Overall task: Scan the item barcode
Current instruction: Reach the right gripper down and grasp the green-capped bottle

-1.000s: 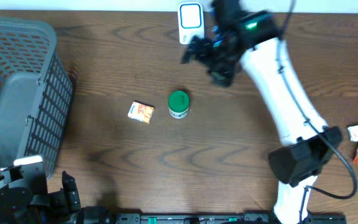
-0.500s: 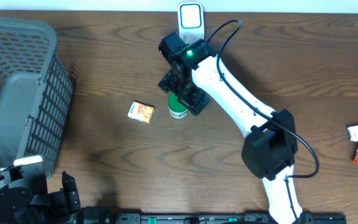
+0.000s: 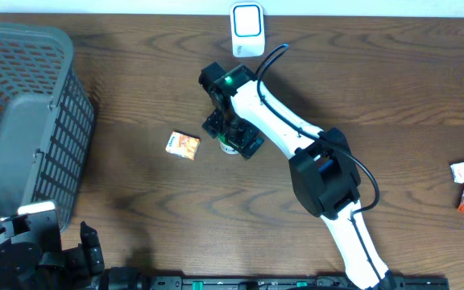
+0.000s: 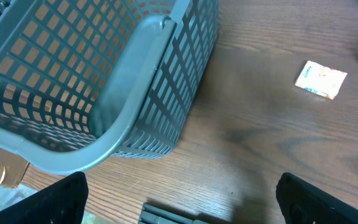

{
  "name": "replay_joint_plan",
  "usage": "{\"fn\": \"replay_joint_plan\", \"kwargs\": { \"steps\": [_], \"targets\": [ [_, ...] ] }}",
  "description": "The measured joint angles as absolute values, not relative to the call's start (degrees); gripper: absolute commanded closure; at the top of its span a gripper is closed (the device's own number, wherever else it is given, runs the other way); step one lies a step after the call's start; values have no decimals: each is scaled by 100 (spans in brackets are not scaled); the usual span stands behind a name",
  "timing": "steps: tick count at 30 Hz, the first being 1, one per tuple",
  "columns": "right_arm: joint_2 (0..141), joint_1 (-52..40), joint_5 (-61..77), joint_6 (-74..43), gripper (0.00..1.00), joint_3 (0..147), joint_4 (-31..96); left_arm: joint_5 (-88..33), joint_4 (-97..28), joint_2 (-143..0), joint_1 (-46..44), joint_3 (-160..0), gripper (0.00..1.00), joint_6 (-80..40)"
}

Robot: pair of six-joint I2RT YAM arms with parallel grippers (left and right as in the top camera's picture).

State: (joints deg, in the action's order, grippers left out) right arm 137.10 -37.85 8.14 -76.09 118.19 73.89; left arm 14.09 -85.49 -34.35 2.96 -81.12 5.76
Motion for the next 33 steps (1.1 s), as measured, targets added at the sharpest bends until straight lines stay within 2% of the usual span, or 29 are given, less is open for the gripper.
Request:
{"fn": "replay_joint_plan", "kwargs": {
  "steps": [4, 7, 10, 11, 12, 16, 18, 20, 22, 27, 33],
  "targets": [
    [13736, -3785, 814, -7577, 32, 11817, 7367, 1409, -8549, -3435, 296, -8112, 3, 576],
    [13743, -3785, 799, -7583, 37, 11815, 7389, 1409, -8549, -3435, 296, -8112, 3, 576],
    [13743, -3785, 784, -7553, 34, 11815, 7389, 1409, -8549, -3435, 296, -8112, 3, 576],
    [13743, -3785, 779, -7511, 40, 11815, 7389, 1409, -8549, -3435, 296, -8112, 3, 578],
    [13743, -3785, 768, -7424, 41, 11815, 7389, 1409, -8549, -3435, 296, -8112, 3, 576],
    [13740, -3782, 751, -6418, 36, 11817, 7397, 1409, -8549, -3435, 296, -8112, 3, 576],
    [13740, -3782, 790, -5472, 36, 11819, 7443, 1409, -8549, -3435, 296, -8112, 3, 576],
    [13740, -3782, 823, -4794, 24, 11821, 7557, 1409, -8549, -3435, 296, -8112, 3, 578],
    [13745, -3782, 860, -4248, 1, 11821, 7686, 1409, -8549, -3435, 296, -8112, 3, 576],
    [13753, -3785, 788, -3819, 1, 11821, 7679, 1409, -8549, -3435, 296, -8112, 3, 576],
    [13753, -3785, 574, -4473, 8, 11821, 7614, 1409, -8549, -3435, 296, -8112, 3, 578]
  ]
}}
